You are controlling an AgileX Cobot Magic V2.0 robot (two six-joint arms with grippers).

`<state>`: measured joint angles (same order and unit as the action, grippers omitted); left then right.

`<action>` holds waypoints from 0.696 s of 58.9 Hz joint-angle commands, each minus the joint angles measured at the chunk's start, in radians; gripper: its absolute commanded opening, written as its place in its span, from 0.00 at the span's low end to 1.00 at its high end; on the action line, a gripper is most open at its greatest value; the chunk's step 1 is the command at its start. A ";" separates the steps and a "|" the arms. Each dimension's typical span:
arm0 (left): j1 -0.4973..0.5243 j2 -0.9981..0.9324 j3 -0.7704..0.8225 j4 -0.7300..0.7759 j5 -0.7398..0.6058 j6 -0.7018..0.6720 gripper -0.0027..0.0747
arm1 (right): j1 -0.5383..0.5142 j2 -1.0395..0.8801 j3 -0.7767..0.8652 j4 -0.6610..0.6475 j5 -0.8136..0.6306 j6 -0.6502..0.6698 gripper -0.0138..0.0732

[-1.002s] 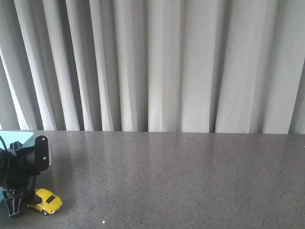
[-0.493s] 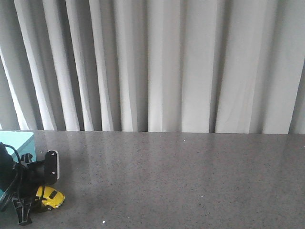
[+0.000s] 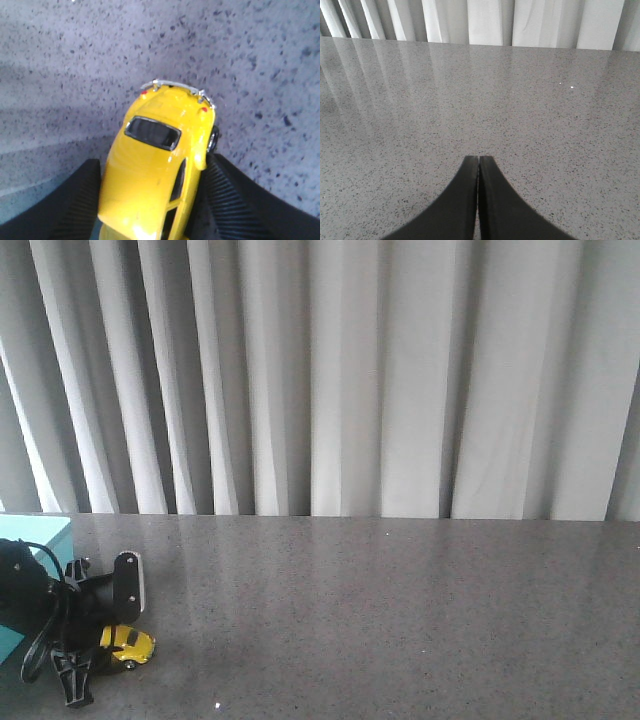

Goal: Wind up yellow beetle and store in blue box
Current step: 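Close the left gripper on the car and lift it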

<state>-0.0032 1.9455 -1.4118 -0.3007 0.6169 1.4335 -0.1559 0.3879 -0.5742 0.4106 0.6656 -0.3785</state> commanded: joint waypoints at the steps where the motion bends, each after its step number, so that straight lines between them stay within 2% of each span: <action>1: -0.010 -0.029 -0.015 -0.056 0.017 -0.005 0.02 | -0.002 0.007 -0.026 0.012 -0.065 -0.003 0.15; 14: -0.010 -0.049 -0.015 -0.112 -0.018 -0.003 0.03 | -0.002 0.007 -0.026 0.012 -0.065 -0.003 0.15; 33: -0.009 -0.184 -0.015 -0.279 -0.028 -0.003 0.03 | -0.002 0.007 -0.026 0.012 -0.065 -0.003 0.15; 41: -0.009 -0.239 -0.015 -0.290 -0.048 -0.009 0.03 | -0.002 0.007 -0.026 0.012 -0.065 -0.003 0.15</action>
<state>-0.0048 1.7946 -1.4015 -0.5416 0.6234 1.4386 -0.1559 0.3879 -0.5742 0.4106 0.6656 -0.3785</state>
